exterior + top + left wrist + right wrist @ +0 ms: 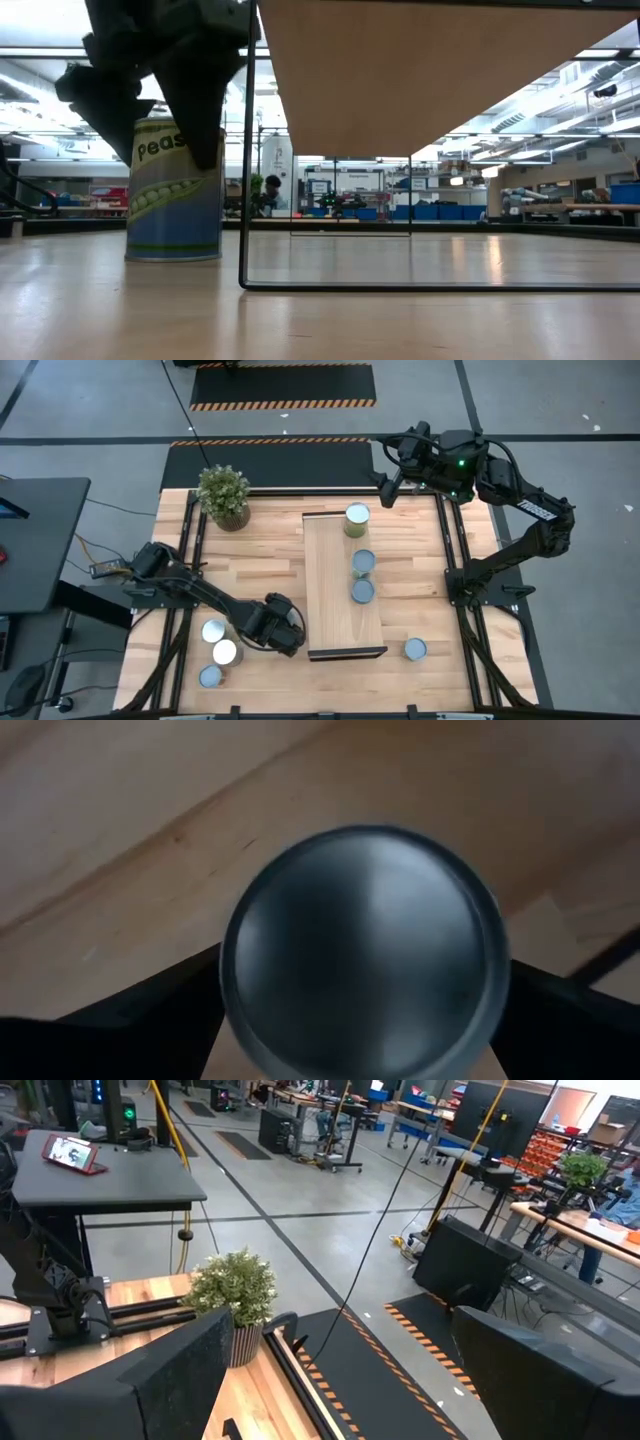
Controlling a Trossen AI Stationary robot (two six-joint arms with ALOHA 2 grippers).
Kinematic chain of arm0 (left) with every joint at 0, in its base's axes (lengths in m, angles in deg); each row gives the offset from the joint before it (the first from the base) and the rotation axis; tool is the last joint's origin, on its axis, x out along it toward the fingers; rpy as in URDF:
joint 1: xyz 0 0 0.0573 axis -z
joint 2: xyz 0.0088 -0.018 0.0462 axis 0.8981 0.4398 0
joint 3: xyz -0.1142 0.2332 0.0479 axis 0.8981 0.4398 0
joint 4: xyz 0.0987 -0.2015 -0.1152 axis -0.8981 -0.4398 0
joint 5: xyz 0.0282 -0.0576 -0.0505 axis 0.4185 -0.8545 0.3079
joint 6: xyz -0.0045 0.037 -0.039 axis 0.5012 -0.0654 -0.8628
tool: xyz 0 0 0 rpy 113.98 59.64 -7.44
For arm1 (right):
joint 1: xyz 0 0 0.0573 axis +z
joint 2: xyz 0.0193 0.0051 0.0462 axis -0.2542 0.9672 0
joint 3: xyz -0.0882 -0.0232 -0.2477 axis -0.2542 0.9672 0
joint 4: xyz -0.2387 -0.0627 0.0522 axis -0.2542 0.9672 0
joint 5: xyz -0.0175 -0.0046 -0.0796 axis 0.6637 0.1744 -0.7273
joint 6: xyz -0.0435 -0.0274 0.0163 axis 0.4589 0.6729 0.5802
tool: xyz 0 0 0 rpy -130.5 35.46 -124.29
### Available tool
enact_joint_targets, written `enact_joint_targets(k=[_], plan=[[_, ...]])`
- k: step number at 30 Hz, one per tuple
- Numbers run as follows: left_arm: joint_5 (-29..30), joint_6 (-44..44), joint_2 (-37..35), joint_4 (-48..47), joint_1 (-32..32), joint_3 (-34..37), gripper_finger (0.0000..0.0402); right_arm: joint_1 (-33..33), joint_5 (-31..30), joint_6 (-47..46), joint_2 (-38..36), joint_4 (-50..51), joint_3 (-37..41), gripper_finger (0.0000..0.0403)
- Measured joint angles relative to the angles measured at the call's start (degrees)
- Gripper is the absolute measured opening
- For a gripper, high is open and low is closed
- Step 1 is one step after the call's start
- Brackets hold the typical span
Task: Pick and place cans onto a shelf
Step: Put the canned peas on the shelf
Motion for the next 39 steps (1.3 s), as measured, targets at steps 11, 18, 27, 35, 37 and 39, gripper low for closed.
enact_joint_targets(k=[11, 18, 27, 35, 37, 39], plan=[[-0.68, -3.04, 1.36, 0.21, -1.16, -0.02, 0.0372, 0.0, -0.02, -0.02, 0.0, 0.02, 0.0, 0.0384], [-0.82, -3.44, 1.45, -0.01, -1.15, -0.02, 0.0313, 0.0, -0.04, 0.02, 0.0, 0.02, 0.0, 0.0384], [-1.1, -0.78, 0.88, -1.81, -1.16, -0.03, 0.0313, 0.0, -0.04, -0.02, 0.0, 0.04, 0.0, 0.0384], [0.08, 18.88, -7.56, -11.72, -2.14, 0.01, 0.0306, 0.0, -0.06, -1.71, 0.0, -0.09, 0.0, 0.0384], [0.09, 27.06, -10.7, -12.61, -3.7, 0.02, 0.0306, 0.0, -0.04, -3.12, 0.0, -0.09, 0.0, 0.0384], [-0.26, 35.11, -14.11, -12.43, -6.24, 0.0, 0.0307, 0.0, 0.28, -3.94, 0.0, 0.1, 0.0, 0.0384]])
